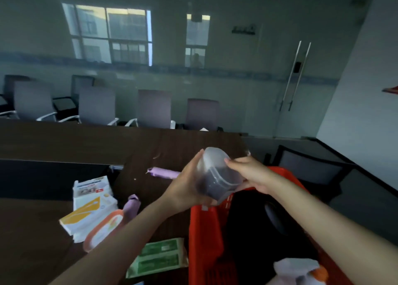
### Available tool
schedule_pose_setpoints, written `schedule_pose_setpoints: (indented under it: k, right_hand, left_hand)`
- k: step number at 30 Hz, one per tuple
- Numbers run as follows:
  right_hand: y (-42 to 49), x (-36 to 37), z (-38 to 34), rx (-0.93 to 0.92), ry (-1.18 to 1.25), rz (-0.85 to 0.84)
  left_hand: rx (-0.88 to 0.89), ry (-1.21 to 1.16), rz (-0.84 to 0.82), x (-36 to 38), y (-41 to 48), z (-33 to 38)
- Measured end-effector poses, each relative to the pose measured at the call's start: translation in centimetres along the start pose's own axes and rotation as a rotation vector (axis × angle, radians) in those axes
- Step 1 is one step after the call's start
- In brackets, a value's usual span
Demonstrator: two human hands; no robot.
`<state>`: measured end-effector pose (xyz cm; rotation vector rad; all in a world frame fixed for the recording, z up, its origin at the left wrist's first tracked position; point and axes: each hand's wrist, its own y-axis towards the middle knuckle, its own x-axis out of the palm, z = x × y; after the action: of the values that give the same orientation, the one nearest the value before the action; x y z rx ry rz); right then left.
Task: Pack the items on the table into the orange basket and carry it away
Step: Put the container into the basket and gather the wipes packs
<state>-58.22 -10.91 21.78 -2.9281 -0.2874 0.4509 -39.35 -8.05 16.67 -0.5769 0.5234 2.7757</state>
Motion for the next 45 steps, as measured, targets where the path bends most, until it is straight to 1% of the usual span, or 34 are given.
schedule_pose_setpoints:
  k: [2, 6, 9, 12, 14, 17, 19, 22, 26, 29, 31, 33, 35, 36, 38, 40, 41, 43, 45]
  right_hand:
    - [-0.1, -2.5, 1.7, 0.059, 0.012, 0.053]
    - [0.5, -6.7, 5.1, 0.134, 0.063, 0.212]
    - [1.4, -9.2, 6.9, 0.172, -0.001, 0.316]
    - [2.6, -11.0, 8.9, 0.200, -0.060, 0.432]
    - [3.6, -12.1, 10.3, 0.226, -0.155, 0.500]
    - [4.9, -13.4, 12.0, 0.260, -0.252, 0.562]
    - [5.8, -14.1, 13.1, 0.285, -0.303, 0.565]
    - [6.2, -14.5, 14.3, 0.312, -0.198, 0.536]
    - [6.3, -14.6, 14.9, 0.297, -0.050, 0.507]
    - [5.8, -14.4, 13.8, 0.285, 0.033, 0.546]
    - [5.3, -14.2, 12.1, 0.213, 0.055, 0.634]
    - [4.6, -13.0, 9.8, 0.132, 0.042, 0.733]
    - [3.9, -10.2, 7.4, 0.047, 0.008, 0.760]
    - [3.5, -8.5, 6.3, 0.008, -0.009, 0.729]
    - [2.4, -3.7, 4.2, -0.089, -0.007, 0.593]
    - [1.6, 0.5, 2.8, -0.133, 0.023, 0.456]
    - [0.9, 3.8, 2.1, -0.138, 0.066, 0.350]
    - [0.3, 7.6, 1.7, -0.096, 0.149, 0.178]
    - [0.3, 12.4, 2.1, 0.016, 0.131, 0.033]
  left_hand:
    - [0.012, 0.019, -0.051, 2.9, 2.0, -0.6]
    - [-0.046, 0.124, -0.123, 8.3, 5.7, -1.7]
    - [-0.078, 0.148, -0.161, 12.1, 8.2, -2.5]
    - [-0.156, 0.146, -0.206, 15.2, 10.2, -4.0]
    - [-0.212, 0.134, -0.235, 17.5, 11.4, -4.9]
    - [-0.272, 0.112, -0.260, 20.4, 13.0, -5.6]
    - [-0.292, 0.111, -0.292, 21.7, 14.1, -6.2]
    - [-0.284, 0.122, -0.320, 22.7, 15.1, -6.9]
    - [-0.289, 0.083, -0.289, 23.4, 15.4, -7.3]
    - [-0.270, -0.002, -0.337, 22.7, 14.6, -6.7]
    - [-0.219, 0.008, -0.335, 21.2, 14.1, -5.6]
    - [-0.156, 0.031, -0.259, 18.9, 13.8, -4.2]
    - [-0.109, 0.025, -0.141, 15.6, 13.1, -2.7]
    - [-0.086, 0.016, -0.082, 13.9, 12.8, -2.1]
    - [-0.050, 0.029, 0.051, 9.4, 11.3, -1.7]
    - [-0.080, 0.023, 0.167, 5.5, 9.6, -1.8]
    - [-0.143, -0.010, 0.225, 2.6, 7.2, -2.5]
    - [-0.318, -0.082, 0.276, -0.2, 4.4, -4.1]
    - [-0.536, -0.099, 0.330, -2.8, 0.4, -6.8]
